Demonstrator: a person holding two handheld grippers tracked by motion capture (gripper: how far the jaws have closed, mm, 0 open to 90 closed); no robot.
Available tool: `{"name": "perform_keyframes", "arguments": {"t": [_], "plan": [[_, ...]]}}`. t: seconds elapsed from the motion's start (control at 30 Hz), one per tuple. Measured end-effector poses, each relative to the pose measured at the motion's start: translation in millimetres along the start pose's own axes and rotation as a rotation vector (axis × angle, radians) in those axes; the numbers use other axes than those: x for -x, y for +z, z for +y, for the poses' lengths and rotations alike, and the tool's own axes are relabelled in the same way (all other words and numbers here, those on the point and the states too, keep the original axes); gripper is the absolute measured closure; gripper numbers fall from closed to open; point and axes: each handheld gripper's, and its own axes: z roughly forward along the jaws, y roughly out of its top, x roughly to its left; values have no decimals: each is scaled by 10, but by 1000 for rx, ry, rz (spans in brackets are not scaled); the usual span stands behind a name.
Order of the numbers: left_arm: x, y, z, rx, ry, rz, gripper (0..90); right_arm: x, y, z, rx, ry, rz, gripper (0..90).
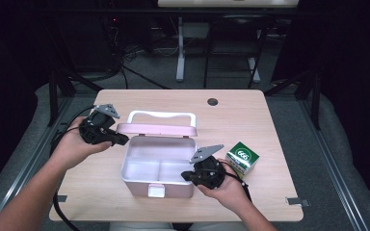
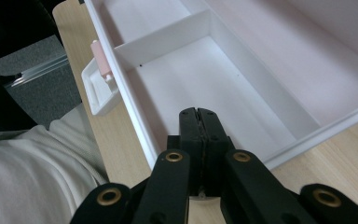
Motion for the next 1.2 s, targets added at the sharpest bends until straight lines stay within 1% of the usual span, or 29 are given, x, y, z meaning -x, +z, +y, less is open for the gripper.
{"name": "perform_keyframes", "arguments": {"t": [0.2, 0.4, 0.5, 0.57, 0.73, 0.87, 1.2], "plan": [[-21, 10, 37, -3, -1, -2, 858, -3, -13, 9, -16, -26, -6, 900], [-25, 49, 110, -22, 9, 3, 858, 46, -55, -13, -20, -13, -25, 900], [-37, 68, 150, -24, 7, 8, 858, 78, -84, -24, -17, -5, -34, 900], [-50, 85, 169, -26, 5, 11, 857, 94, -98, -31, -17, 2, -35, 900], [-90, 123, 181, -32, -2, 13, 857, 86, -77, -36, -20, -3, -28, 900], [-104, 144, 178, -33, -7, 11, 857, 76, -45, -39, -24, -4, -25, 900], [-139, 188, 187, -35, -13, 14, 857, 82, -35, -37, -27, -3, -19, 900]]}}
